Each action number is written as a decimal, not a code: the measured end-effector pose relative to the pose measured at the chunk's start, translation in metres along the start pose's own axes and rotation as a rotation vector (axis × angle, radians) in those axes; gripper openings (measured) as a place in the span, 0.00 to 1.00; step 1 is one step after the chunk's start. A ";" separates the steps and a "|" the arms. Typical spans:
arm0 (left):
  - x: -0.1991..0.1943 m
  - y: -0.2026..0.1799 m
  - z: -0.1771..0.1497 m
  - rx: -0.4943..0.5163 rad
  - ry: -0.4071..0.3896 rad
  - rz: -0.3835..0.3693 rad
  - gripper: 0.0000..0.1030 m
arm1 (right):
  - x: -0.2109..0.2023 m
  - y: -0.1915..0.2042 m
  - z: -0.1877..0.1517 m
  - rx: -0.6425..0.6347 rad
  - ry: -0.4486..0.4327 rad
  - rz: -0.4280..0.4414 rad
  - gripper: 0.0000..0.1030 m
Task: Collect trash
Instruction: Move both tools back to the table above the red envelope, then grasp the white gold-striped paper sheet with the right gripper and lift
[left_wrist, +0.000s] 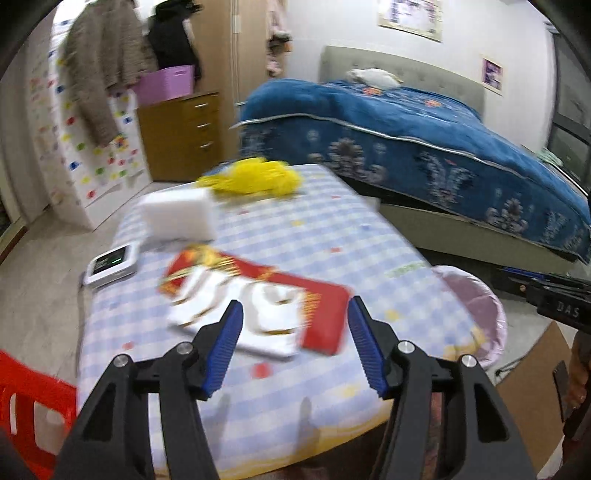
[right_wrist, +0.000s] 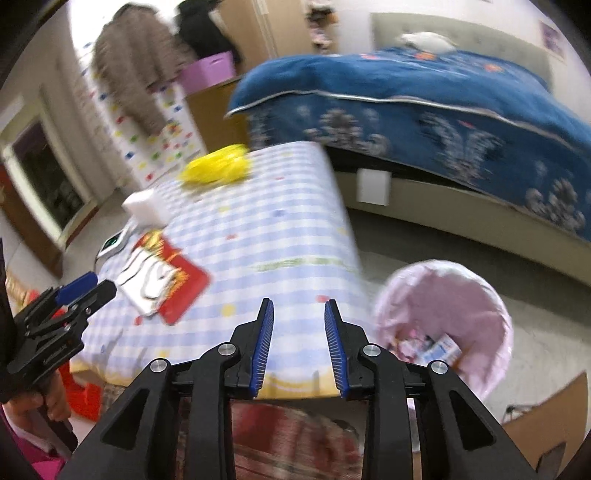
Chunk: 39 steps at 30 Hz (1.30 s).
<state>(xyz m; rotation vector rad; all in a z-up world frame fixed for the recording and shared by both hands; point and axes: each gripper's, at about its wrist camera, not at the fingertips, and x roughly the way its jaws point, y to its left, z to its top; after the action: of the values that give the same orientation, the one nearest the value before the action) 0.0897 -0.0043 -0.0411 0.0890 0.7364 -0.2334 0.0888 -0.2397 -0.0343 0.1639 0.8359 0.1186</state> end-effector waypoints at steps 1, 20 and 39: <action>-0.001 0.008 -0.001 -0.013 0.000 0.014 0.56 | 0.004 0.010 0.002 -0.022 0.003 0.011 0.31; 0.012 0.122 -0.017 -0.200 0.048 0.174 0.62 | 0.109 0.150 0.024 -0.316 0.148 0.179 0.58; -0.001 0.124 -0.020 -0.218 0.052 0.201 0.62 | 0.119 0.184 0.007 -0.466 0.115 0.206 0.11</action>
<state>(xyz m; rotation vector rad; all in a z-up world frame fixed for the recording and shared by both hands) 0.1061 0.1189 -0.0554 -0.0383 0.7946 0.0413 0.1656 -0.0401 -0.0812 -0.1986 0.8826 0.5146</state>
